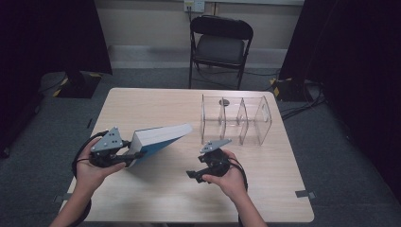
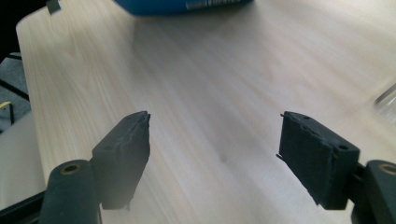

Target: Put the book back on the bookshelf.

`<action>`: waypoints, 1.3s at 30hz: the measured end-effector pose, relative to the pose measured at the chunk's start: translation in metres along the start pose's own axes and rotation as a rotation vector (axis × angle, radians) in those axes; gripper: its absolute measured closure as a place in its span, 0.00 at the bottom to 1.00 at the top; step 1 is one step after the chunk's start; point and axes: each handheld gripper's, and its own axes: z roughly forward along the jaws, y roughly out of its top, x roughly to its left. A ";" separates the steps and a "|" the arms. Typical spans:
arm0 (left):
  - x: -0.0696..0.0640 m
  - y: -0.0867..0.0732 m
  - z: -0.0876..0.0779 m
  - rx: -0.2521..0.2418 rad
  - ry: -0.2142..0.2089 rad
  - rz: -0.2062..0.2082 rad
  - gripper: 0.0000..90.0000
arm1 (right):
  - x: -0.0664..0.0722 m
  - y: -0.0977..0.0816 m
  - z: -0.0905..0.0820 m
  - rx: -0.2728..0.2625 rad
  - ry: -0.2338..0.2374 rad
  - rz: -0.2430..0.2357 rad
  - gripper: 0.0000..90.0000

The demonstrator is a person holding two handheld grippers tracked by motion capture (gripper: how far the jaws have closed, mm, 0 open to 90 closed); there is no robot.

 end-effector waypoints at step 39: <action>0.049 -0.004 -0.029 -0.086 0.085 -0.192 0.68 | -0.002 -0.068 0.029 -0.020 -0.173 -0.070 0.20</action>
